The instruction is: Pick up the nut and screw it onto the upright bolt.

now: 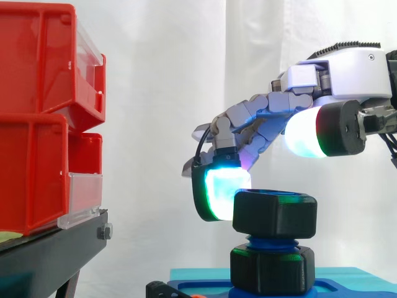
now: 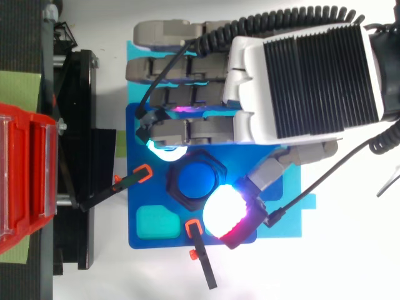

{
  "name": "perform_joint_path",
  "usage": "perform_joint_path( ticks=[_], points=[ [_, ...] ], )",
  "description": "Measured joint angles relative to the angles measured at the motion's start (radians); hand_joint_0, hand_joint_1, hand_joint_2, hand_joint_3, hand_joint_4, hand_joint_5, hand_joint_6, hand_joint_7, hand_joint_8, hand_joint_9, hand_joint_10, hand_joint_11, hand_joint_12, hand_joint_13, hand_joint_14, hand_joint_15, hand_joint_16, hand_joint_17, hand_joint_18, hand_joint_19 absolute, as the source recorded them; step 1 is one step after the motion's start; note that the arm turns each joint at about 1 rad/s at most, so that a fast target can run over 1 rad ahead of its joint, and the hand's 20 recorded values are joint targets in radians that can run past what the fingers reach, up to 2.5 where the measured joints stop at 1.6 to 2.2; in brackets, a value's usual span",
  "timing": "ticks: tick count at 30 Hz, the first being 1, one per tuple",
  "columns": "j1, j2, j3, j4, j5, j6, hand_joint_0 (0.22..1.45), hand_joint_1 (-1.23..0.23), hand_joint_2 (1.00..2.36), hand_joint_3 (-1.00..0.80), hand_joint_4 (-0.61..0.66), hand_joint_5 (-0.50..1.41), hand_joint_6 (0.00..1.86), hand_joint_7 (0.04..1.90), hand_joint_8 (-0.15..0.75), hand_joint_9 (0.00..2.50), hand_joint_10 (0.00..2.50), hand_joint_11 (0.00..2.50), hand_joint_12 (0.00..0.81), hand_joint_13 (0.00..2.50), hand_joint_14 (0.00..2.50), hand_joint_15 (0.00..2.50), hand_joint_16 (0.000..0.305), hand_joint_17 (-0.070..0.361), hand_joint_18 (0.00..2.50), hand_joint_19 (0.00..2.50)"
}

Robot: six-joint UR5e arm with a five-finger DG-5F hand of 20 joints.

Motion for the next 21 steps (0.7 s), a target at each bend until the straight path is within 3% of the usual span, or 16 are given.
perform_joint_path(
  ticks=[13,17,20,21],
  points=[
    [-0.034,0.000,0.000,0.004,-0.046,-0.028,0.52,-0.21,1.00,-0.50,0.12,0.05,0.69,1.12,0.280,1.48,0.00,0.00,0.195,0.93,0.00,0.00,0.012,0.026,0.53,0.00],
    [-0.041,0.000,0.002,0.003,-0.056,-0.029,0.51,-0.20,1.00,-0.50,0.11,0.05,0.67,1.16,0.290,1.47,0.00,0.00,0.203,0.93,0.00,0.00,0.012,0.027,0.54,0.00],
    [-0.046,0.000,0.012,-0.001,-0.062,-0.029,0.51,-0.17,1.00,-0.50,0.16,0.04,0.51,1.45,0.300,1.35,0.00,0.00,0.233,0.84,0.00,0.00,0.018,0.040,0.45,0.00],
    [-0.047,0.000,0.019,-0.005,-0.064,-0.030,0.50,-0.16,1.00,-0.50,0.19,0.02,0.50,1.39,0.299,1.29,0.00,0.00,0.238,0.80,0.00,0.00,0.020,0.045,0.42,0.00]
  ],
)
